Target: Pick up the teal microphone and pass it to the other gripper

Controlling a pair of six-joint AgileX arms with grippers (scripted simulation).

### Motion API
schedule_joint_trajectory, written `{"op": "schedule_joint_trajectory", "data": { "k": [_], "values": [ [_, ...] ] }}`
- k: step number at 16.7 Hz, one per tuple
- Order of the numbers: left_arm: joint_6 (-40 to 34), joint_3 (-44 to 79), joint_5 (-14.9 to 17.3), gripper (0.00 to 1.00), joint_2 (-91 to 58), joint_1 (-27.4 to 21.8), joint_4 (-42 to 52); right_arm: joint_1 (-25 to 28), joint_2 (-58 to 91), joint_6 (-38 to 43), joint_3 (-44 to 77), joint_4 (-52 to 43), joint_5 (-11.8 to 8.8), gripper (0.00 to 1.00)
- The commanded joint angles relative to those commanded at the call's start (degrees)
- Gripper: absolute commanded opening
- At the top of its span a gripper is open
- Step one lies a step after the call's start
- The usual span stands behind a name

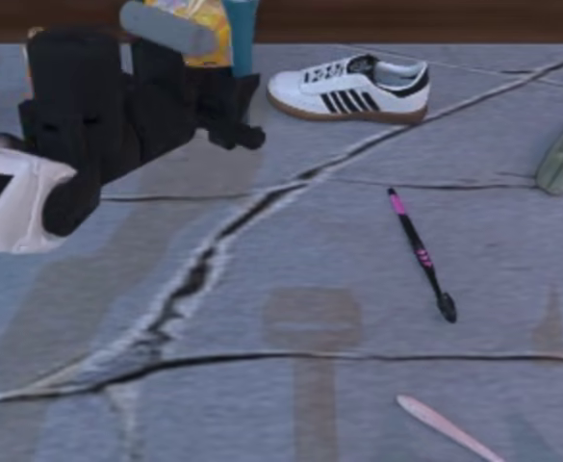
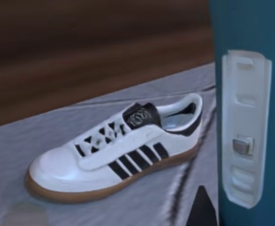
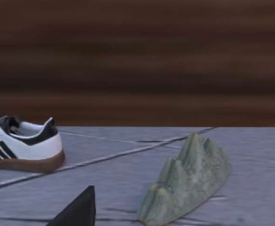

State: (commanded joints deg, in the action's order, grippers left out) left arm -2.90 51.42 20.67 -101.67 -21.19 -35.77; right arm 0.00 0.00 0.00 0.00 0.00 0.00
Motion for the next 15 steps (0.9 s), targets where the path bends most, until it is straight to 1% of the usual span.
{"op": "schedule_joint_trajectory", "data": {
  "k": [2, 4, 6, 9, 11, 12, 13, 15],
  "values": [
    [1.89, -2.05, 2.40, 0.00, 2.58, 0.31, -6.53, 0.00, 0.00, 0.00, 0.00, 0.00, 0.00, 1.00],
    [3.26, -3.42, 4.06, 0.00, 4.63, 0.56, -10.68, 0.00, 0.00, 0.00, 0.00, 0.00, 0.00, 1.00],
    [3.90, -4.02, 4.81, 0.00, 5.65, 0.69, -12.43, 0.00, 0.00, 0.00, 0.00, 0.00, 0.00, 1.00],
    [3.90, -4.02, 4.81, 0.00, 5.65, 0.69, -12.43, 0.00, 0.00, 0.00, 0.00, 0.00, 0.00, 1.00],
    [3.91, -3.83, 4.50, 0.00, 5.52, 0.19, -12.38, 0.00, 0.00, 0.00, 0.00, 0.00, 0.00, 1.00],
    [3.86, -4.14, 3.79, 0.00, 5.80, -0.53, -12.71, 0.00, 0.00, 0.00, 0.00, 0.00, 0.00, 1.00],
    [3.79, -4.66, 2.57, 0.00, 6.27, -1.70, -13.27, 0.00, 0.00, 0.00, 0.00, 0.00, 0.00, 1.00],
    [3.52, -6.12, -0.96, 0.00, 7.56, -4.92, -14.81, 0.00, 0.00, 0.00, 0.00, 0.00, 0.00, 1.00]
  ]
}}
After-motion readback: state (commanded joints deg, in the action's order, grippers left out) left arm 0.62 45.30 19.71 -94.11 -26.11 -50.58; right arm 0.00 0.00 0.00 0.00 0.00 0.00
